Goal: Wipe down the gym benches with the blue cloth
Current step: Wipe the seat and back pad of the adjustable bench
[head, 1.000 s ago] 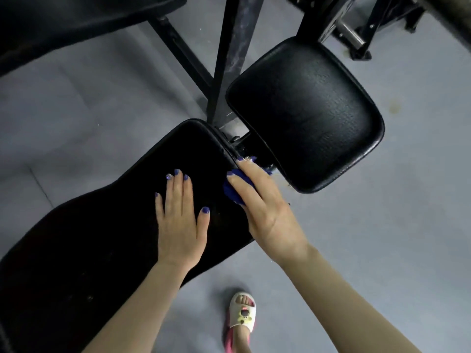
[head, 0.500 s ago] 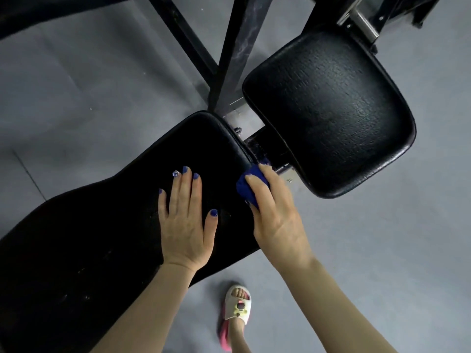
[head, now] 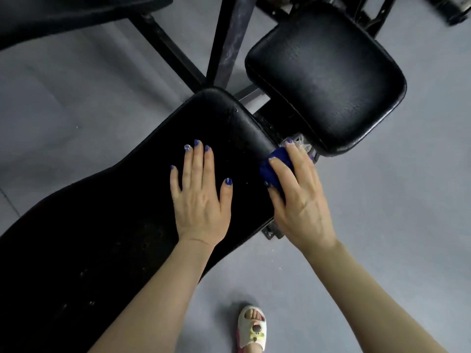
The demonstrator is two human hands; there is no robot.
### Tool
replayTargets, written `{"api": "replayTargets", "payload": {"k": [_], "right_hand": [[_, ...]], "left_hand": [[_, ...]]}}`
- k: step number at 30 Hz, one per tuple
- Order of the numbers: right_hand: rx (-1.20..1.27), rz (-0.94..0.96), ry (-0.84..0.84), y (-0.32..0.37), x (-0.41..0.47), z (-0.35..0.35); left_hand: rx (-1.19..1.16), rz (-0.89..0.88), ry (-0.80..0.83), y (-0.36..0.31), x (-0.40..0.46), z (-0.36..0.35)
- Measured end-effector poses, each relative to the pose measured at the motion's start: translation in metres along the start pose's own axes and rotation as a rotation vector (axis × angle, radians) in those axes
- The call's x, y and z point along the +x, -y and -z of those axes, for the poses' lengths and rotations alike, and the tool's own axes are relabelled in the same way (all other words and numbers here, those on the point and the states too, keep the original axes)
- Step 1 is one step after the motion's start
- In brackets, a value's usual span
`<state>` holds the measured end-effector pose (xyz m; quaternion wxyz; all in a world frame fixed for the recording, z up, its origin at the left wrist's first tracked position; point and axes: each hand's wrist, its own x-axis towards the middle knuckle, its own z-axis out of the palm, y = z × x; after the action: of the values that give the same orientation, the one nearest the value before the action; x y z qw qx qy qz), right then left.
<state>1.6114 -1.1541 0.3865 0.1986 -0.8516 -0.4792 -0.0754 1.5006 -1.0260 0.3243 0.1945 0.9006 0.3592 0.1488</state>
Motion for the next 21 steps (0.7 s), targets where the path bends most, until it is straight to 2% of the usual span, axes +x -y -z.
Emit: {"api": "replayTargets", "payload": {"k": [4,7,10,12,16,21], "right_hand": [[-0.042,0.079,-0.073,0.0,-0.026,-0.011],[-0.094,0.222,-0.058,0.001,-0.048,-0.019],[-0.105,0.321,-0.048,0.0,-0.046,-0.011],[-0.098,0.348,-0.092,0.003,-0.031,-0.003],[-0.158,0.274,-0.131,0.004,-0.002,0.001],[-0.177,0.185,-0.145,-0.001,-0.021,-0.017]], "left_hand": [[-0.04,-0.04,-0.052,0.006,-0.004,-0.005],[-0.11,-0.095,-0.028,0.011,-0.004,-0.003],[-0.285,-0.257,0.023,0.032,-0.009,0.012],[-0.242,-0.36,-0.003,0.056,-0.018,0.021],[-0.131,-0.444,-0.011,0.102,-0.03,0.014],[-0.035,-0.495,-0.075,0.117,-0.032,-0.001]]}}
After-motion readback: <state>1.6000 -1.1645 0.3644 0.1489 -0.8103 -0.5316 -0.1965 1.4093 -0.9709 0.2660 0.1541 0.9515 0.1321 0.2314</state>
